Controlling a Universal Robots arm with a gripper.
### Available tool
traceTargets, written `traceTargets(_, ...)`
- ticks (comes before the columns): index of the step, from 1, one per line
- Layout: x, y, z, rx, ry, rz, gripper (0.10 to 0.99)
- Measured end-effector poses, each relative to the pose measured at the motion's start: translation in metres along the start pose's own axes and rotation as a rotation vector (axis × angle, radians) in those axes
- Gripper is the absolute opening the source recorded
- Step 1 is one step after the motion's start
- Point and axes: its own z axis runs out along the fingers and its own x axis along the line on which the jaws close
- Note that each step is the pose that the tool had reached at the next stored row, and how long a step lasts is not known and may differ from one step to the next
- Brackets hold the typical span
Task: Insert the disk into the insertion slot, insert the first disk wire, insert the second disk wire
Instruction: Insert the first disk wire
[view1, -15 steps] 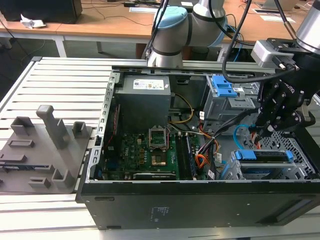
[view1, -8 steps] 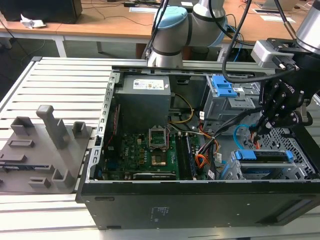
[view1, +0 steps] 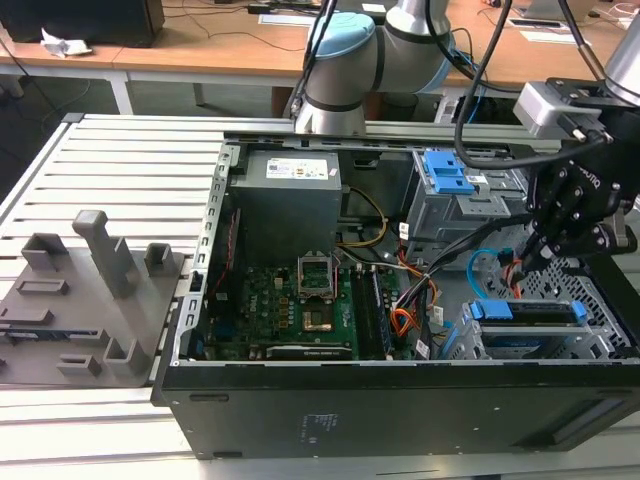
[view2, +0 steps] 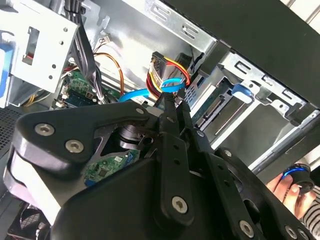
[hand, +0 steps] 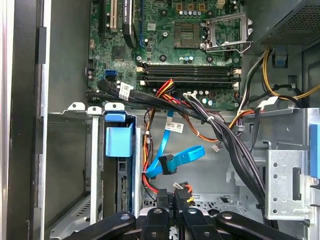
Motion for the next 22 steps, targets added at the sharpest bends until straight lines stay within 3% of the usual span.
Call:
traceTargets(11,0.0261,-0.0004,0.0010,0.000,-0.0002,0.000,0.169)
traceTargets(13,0.0352,-0.0005,0.0014,0.000,0.0000,0.000,0.169)
traceTargets(22,0.0376,-0.0034,0.0095,0.000,-0.0054,0.000,0.169)
